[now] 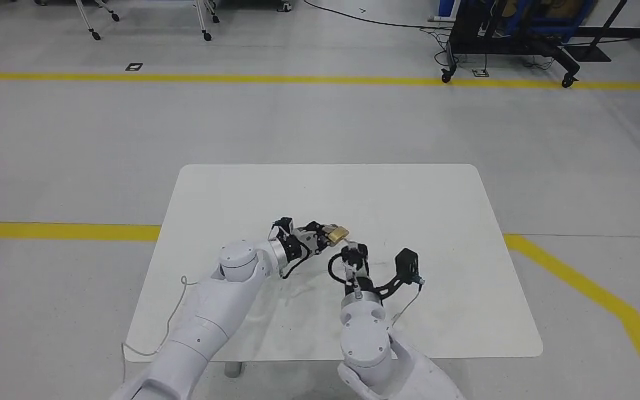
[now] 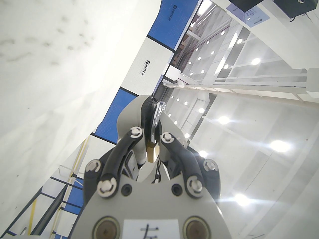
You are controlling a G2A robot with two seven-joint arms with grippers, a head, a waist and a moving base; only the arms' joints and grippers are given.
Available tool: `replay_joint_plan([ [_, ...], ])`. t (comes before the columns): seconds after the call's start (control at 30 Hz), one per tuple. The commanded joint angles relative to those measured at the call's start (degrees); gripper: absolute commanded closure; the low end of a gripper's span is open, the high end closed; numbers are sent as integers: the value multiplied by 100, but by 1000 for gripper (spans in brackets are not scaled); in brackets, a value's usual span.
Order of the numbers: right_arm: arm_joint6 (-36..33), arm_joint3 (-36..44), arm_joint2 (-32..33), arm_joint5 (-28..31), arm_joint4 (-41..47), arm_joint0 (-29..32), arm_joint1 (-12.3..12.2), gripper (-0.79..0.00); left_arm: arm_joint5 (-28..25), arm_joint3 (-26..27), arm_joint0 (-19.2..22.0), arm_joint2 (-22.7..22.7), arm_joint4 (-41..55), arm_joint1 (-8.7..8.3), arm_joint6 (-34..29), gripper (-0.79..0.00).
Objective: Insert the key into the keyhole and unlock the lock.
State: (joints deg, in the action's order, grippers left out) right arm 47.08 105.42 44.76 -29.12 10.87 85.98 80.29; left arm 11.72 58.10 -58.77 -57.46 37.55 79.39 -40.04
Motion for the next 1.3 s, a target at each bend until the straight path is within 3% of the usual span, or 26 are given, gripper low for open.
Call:
replay_joint_plan([
  [0.0, -57, -75, -18, -36, -114, -16, 21, 0, 8, 1, 3, -14, 27, 0, -17, 0],
  [0.37, 274, -306, -8, -77, -603, -5, 181, 0, 33, 14, -13, -40, 55, 2, -62, 0],
  [1.27, 267, -816, -45, -483, -1207, -114, 624, 0, 35, -26, 19, -43, 22, 23, -41, 0],
])
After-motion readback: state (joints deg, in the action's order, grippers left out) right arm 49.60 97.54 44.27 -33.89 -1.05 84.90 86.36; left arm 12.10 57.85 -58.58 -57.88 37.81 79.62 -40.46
